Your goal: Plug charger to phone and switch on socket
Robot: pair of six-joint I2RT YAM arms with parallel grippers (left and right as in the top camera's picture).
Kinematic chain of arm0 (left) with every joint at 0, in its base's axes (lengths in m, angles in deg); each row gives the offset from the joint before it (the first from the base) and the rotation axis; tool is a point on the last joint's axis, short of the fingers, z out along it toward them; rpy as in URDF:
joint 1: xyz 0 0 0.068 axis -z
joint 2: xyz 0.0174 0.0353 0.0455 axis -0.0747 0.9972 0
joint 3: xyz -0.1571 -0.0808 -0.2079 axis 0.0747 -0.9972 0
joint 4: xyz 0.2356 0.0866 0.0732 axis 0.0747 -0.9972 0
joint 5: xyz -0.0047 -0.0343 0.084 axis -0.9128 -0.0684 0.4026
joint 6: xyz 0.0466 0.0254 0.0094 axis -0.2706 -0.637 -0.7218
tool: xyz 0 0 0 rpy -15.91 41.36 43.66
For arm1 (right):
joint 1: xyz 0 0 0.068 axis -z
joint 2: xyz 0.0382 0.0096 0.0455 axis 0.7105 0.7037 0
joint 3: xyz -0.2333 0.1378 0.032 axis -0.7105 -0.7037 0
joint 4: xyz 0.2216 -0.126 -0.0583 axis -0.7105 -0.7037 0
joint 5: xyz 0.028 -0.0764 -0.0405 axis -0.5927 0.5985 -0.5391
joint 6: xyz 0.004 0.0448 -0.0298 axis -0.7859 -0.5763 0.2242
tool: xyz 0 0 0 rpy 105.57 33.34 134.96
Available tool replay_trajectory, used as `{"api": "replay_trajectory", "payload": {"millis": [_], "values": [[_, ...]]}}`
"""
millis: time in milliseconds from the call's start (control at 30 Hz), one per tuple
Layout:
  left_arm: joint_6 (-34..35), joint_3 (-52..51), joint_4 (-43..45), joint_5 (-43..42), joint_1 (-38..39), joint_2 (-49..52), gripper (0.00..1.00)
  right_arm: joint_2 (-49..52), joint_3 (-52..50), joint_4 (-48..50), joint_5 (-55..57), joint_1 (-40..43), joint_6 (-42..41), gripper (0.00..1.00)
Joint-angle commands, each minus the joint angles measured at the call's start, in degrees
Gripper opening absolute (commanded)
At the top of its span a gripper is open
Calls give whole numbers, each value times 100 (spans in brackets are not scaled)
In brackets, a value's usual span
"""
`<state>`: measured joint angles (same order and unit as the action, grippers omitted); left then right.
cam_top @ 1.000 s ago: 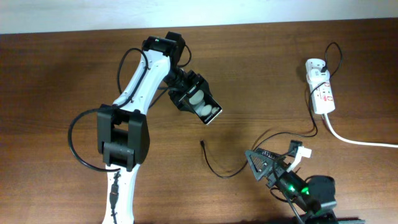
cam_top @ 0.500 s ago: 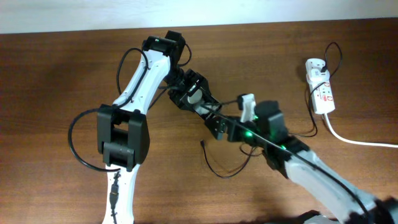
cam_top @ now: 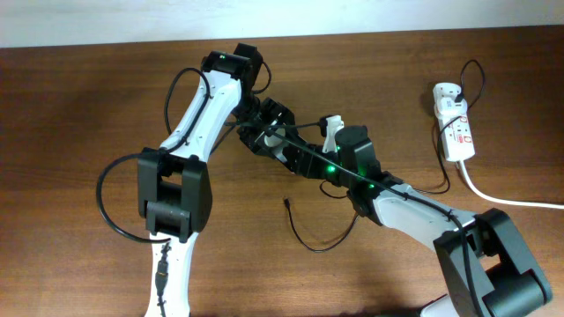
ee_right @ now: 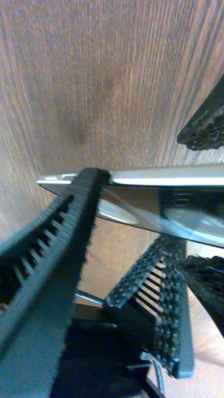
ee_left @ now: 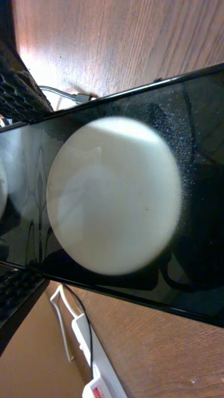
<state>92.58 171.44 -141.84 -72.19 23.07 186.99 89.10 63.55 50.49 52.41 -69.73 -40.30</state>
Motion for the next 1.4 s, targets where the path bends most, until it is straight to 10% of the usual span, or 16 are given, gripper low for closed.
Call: {"api": "replay_trajectory", "payload": {"millis": [0, 200, 233, 267, 300, 500, 700, 1000, 1367], "values": [[92, 146, 50, 28, -9, 4, 0, 39, 81, 20, -234, -28, -35, 50], [90, 146, 48, 129, -9, 4, 0, 39, 81, 20, -426, -24, -37, 16], [87, 146, 48, 129, -9, 4, 20, 39, 81, 17, -455, -24, -37, 4], [-42, 146, 46, 129, -9, 4, 89, 28, 81, 17, -527, -22, -35, 4], [-409, 146, 46, 142, -55, 4, 99, -13, 81, 13, -636, 0, -35, 4], [-2122, 146, -236, -490, -981, -413, 99, -719, 81, -258, -785, 675, -31, 4], [-3477, 129, -173, 774, -743, -1460, 99, -1117, 81, -501, -979, 1545, -907, 4], [-3281, -911, 256, 2070, 605, -1996, 99, -1117, 68, -505, -2627, 2632, -1344, 4], [-2645, -5888, 5702, 249, 621, -4802, 99, -1113, -85, 92, -2669, 2264, -2411, 4]]}}
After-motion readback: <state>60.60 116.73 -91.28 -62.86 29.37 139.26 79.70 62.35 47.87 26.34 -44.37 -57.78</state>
